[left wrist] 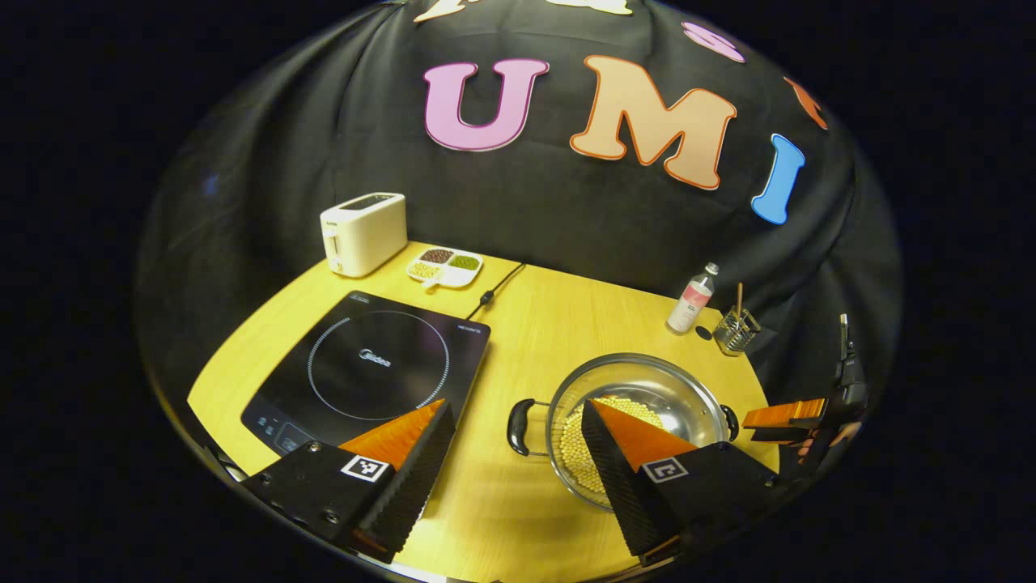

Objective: First push the handle of the pot to place it horizontally, then grasp the pot with both hands and set it on the induction cooktop.

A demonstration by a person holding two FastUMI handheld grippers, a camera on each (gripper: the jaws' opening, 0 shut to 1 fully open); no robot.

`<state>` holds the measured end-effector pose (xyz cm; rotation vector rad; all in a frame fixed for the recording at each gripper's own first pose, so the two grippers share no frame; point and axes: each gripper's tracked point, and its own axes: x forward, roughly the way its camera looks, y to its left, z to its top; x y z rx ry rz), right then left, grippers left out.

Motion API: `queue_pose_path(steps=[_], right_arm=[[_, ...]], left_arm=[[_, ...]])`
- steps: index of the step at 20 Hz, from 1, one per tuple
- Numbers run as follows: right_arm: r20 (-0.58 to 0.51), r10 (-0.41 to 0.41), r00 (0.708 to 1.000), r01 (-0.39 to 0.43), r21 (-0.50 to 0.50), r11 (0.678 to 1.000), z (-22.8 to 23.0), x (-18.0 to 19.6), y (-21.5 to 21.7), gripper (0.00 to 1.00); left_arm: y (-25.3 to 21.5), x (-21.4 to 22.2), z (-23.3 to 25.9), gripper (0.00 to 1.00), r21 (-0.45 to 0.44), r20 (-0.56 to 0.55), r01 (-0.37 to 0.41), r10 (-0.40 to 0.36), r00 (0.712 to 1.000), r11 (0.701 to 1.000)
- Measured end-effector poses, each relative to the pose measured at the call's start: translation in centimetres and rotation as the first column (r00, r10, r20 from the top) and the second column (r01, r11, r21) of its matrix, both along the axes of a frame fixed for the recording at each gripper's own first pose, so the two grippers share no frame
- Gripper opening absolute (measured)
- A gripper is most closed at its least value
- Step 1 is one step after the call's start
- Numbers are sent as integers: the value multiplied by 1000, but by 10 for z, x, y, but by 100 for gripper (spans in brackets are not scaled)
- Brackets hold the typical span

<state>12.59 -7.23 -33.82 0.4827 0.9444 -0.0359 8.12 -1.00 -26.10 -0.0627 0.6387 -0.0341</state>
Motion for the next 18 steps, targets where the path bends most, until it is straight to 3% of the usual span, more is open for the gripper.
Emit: queue_pose_path(steps=[1,5,6,7,8,11,12,15,16,18], right_arm=[[0,4,1000,-4,13,1000,-2,6,3,93],[-17,32,999,-31,32,999,-19,20,13,93],[-28,40,999,-39,39,999,-22,22,17,100],[-37,48,998,-47,49,998,-27,23,20,100],[-48,57,997,-55,56,997,-31,24,22,92],[-82,77,994,-71,64,995,-44,28,25,92],[-89,80,993,-74,68,995,-48,29,26,87],[-106,80,991,-72,79,994,-58,34,27,87],[-113,81,990,-72,83,994,-60,34,28,98],[-121,81,989,-70,91,993,-65,36,29,82]], left_arm=[[-2,5,-8,97,-20,-19,1,-2,1000,1000],[-6,21,-41,97,-85,-114,-3,-6,993,996],[-7,23,-50,97,-101,-143,-10,-5,990,995],[-8,25,-60,96,-118,-171,-17,-4,985,993],[-9,28,-68,96,-133,-197,-23,-4,980,991],[-8,32,-93,96,-159,-273,-45,0,962,986],[-8,30,-98,94,-169,-295,-50,-2,956,984],[-14,30,-112,94,-207,-340,-63,-11,940,976],[-16,31,-116,89,-215,-352,-72,-9,936,974],[-17,32,-123,83,-218,-372,-81,-6,928,972]])
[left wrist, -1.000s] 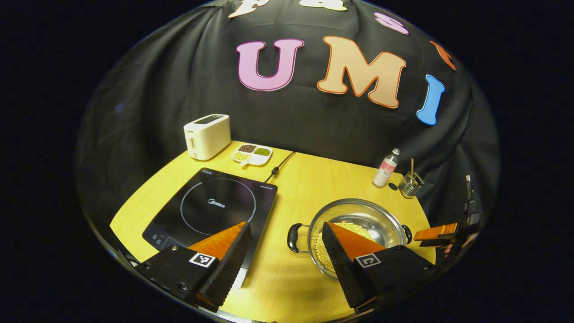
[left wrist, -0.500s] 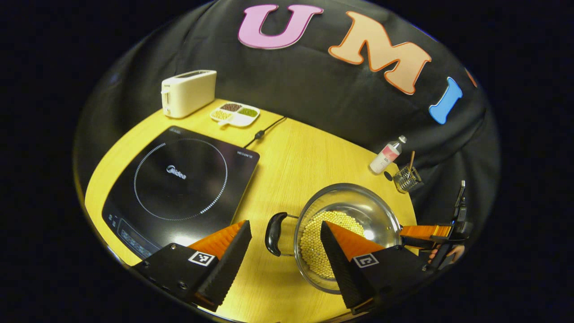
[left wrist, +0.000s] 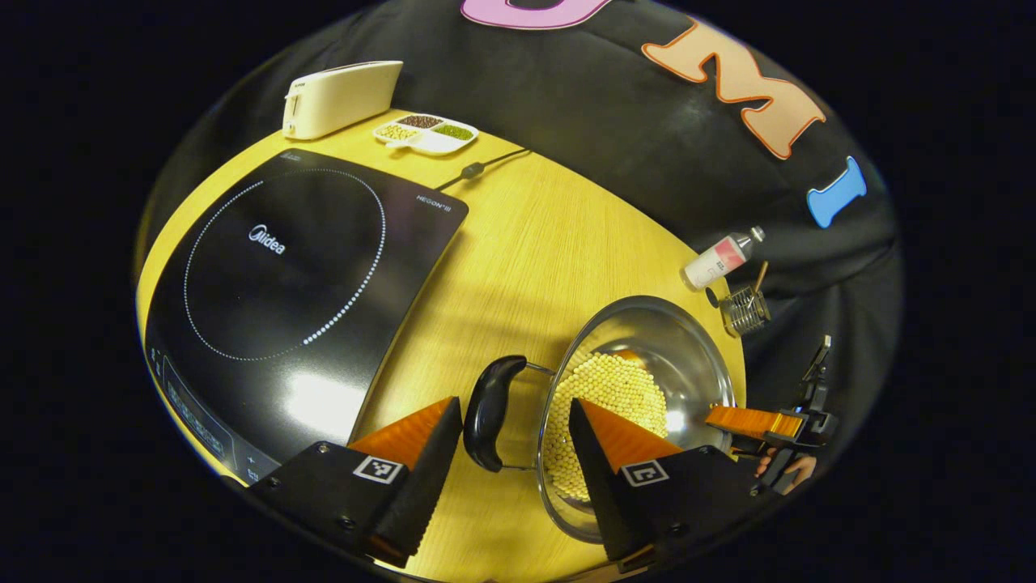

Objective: First push the handle of the pot to place it horizontally, then grasp the pot with both hands and set it on the induction cooktop.

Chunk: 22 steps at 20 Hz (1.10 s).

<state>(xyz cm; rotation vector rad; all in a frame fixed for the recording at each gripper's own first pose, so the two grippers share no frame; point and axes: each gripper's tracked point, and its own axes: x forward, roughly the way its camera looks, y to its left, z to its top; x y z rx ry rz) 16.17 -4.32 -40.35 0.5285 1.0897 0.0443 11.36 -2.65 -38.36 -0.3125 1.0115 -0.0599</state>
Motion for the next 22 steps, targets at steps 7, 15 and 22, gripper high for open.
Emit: queue_pose_path(steps=[7,15,22], right_arm=[[-31,35,999,-35,-2,999,-9,-2,4,57],[3,37,999,-37,-68,997,-10,1,2,46],[28,47,999,-44,-92,995,14,-21,-2,53]], left_arm=[[1,0,-17,64,8,-47,-17,17,999,1000],[-1,-2,-20,55,-4,-39,-55,54,998,999],[-5,-24,-3,52,2,-13,-25,25,1000,1000]])
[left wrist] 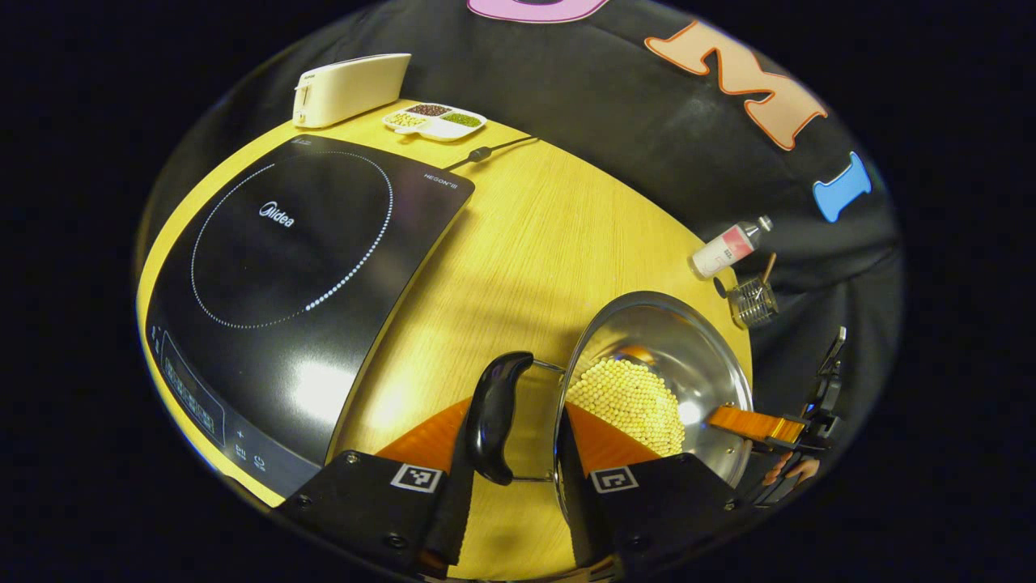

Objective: First push the handle of the pot to place it horizontally, then grasp the pot with both hands and set it on the induction cooktop.

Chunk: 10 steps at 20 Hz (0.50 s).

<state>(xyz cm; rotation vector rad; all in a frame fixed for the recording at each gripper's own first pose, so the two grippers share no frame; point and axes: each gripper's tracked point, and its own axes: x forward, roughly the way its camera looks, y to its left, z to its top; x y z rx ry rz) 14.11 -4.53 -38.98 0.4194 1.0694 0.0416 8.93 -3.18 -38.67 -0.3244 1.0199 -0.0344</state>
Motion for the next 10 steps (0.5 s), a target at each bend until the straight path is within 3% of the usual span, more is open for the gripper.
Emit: queue_pose_path(steps=[3,4,10], right_arm=[[10,6,1000,-6,-16,1000,12,-12,5,53],[13,5,1000,-4,-17,1000,16,-18,8,46],[29,-32,999,33,-12,999,39,-48,39,46]], left_arm=[[3,-12,8,53,-22,1,-7,7,1000,1000],[5,-16,13,53,-23,5,-3,3,1000,1000],[33,-26,42,55,-19,42,49,-49,998,999]])
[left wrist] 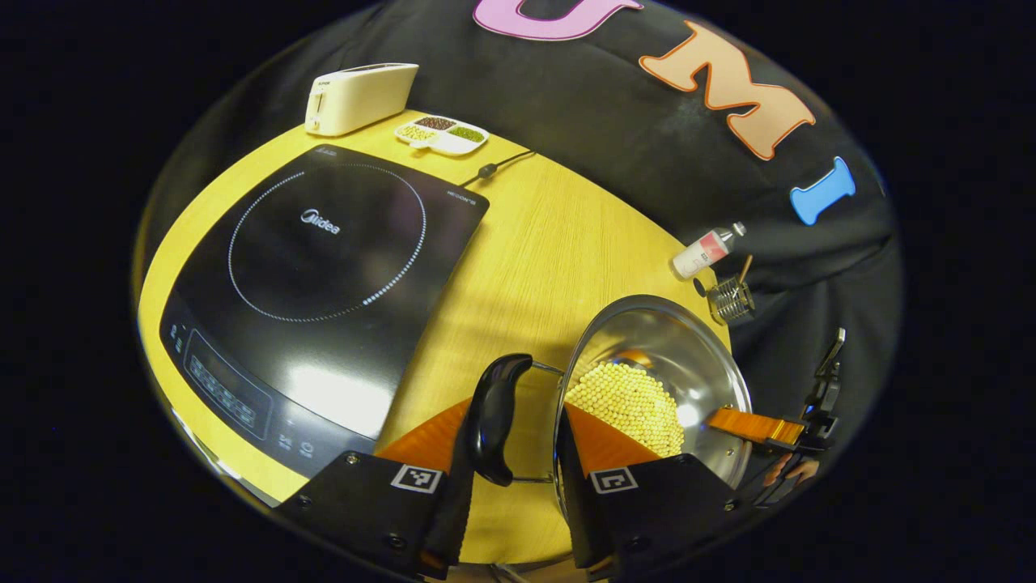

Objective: First push the handle of the pot to place it horizontally, then grasp the pot with both hands and set it on the induction cooktop.

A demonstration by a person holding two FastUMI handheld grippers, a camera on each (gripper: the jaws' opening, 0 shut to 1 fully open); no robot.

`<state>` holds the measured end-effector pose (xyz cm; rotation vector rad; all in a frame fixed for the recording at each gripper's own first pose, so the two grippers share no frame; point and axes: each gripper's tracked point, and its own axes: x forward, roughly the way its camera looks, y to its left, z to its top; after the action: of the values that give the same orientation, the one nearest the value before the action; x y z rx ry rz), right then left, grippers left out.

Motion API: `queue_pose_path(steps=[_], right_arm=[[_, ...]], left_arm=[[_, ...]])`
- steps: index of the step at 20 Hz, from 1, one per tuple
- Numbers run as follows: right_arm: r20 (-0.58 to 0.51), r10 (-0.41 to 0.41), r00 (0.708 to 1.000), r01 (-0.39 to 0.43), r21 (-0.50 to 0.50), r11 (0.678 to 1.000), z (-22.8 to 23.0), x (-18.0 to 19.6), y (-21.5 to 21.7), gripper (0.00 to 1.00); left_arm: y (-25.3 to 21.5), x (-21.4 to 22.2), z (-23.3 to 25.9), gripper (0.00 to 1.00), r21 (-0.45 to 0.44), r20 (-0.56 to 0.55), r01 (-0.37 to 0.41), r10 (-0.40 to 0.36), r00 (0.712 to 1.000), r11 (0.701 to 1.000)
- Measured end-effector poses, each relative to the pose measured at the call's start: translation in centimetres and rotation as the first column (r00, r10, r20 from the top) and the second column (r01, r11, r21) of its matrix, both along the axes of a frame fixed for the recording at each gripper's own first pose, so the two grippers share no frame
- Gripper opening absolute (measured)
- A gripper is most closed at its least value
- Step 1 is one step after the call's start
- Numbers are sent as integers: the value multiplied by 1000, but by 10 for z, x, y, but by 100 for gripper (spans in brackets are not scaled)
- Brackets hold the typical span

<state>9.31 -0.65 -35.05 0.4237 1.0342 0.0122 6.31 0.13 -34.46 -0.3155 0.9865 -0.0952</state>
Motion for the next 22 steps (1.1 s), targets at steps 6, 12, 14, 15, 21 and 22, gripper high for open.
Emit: queue_pose_path(steps=[6,12,14,15,21,22], right_arm=[[46,-80,996,81,-6,997,20,-29,66,46],[54,-121,991,119,40,992,15,-46,162,46],[67,-122,990,118,53,992,13,-43,190,46],[73,-122,990,117,59,991,12,-40,203,46],[81,-106,991,100,78,992,0,-16,262,46],[85,-103,991,96,78,992,-3,-11,270,46]], left_arm=[[58,4,36,55,-31,18,56,-55,998,998],[148,17,59,52,27,48,103,-104,993,994],[174,20,63,52,38,57,98,-100,993,994],[186,22,64,50,39,61,92,-94,994,995],[243,51,66,52,68,119,58,-66,991,996],[250,56,66,52,76,131,55,-65,989,996]])
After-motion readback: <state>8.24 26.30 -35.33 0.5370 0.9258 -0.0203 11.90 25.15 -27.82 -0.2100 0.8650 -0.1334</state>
